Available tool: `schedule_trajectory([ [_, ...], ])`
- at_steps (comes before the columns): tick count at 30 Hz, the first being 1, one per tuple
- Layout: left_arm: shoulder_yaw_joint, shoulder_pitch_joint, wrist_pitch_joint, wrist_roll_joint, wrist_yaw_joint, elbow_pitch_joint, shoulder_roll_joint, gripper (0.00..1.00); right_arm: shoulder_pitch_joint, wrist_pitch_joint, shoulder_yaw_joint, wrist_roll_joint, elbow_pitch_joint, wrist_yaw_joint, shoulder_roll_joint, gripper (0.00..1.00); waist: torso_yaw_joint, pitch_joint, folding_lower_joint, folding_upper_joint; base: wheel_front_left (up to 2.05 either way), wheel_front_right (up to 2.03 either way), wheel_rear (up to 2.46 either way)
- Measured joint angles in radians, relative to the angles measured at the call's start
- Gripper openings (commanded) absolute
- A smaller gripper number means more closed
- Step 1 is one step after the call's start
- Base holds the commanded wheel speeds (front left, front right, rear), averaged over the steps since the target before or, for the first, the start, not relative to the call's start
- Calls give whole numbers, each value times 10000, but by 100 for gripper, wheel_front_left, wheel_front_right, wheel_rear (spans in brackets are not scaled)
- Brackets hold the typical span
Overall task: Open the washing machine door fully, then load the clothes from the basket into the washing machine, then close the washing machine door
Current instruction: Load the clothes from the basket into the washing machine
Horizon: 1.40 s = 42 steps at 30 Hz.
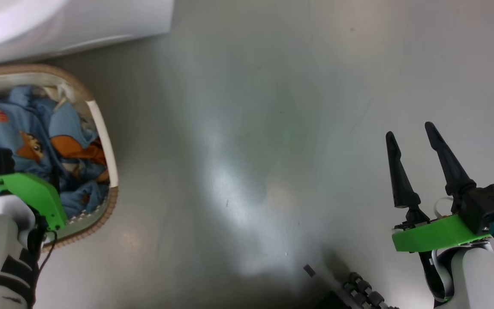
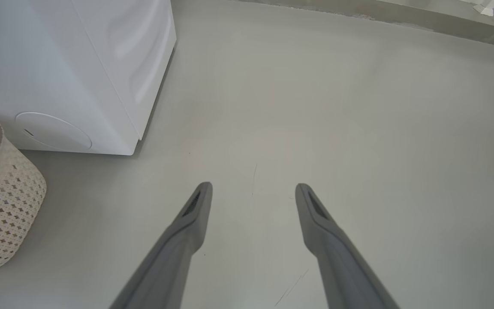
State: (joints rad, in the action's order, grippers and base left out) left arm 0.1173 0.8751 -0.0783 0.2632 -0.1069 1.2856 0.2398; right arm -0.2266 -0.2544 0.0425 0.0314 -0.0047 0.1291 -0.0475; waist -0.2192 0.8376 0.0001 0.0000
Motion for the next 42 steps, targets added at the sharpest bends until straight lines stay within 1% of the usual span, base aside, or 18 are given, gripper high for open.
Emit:
schedule_trajectory([
  [9,228,377,800,-19,516,46,58,100,33,0,31,0,-278,0,10,100,-142,487,0,0,0,0,0],
  [14,290,612,976,-36,1127,63,117,100,65,0,36,0,-385,0,12,100,-93,641,-1,0,0,0,0],
  [17,370,706,1269,-40,1381,67,123,100,162,0,42,0,-456,0,15,100,-51,717,0,0,0,0,0],
  [24,445,740,1605,-38,1643,69,111,100,251,0,42,-15,-502,0,17,100,63,838,0,0,0,0,0],
  [25,447,744,1680,-36,1645,69,109,87,251,0,42,-17,-506,0,17,100,76,846,0,0,0,0,0],
  [26,474,746,1716,-38,1643,69,109,34,251,0,40,-17,-510,0,17,100,87,853,0,0,0,0,0],
  [27,550,747,1722,-40,1639,69,109,0,251,0,40,-19,-510,0,17,100,96,857,0,0,0,0,0],
  [31,646,772,1484,-42,1657,71,113,0,248,0,27,-42,-514,0,17,100,135,848,0,0,0,0,0],
  [38,617,744,1461,23,1733,75,180,0,115,0,-71,-40,-433,0,17,100,79,687,0,0,0,0,0],
  [40,554,732,1133,117,1747,82,228,0,2,0,-136,-4,-362,0,15,100,57,595,-1,0,0,0,0],
  [42,464,733,754,188,1893,81,295,0,-111,-2,-244,-2,-293,0,15,100,44,497,0,0,0,0,0],
])
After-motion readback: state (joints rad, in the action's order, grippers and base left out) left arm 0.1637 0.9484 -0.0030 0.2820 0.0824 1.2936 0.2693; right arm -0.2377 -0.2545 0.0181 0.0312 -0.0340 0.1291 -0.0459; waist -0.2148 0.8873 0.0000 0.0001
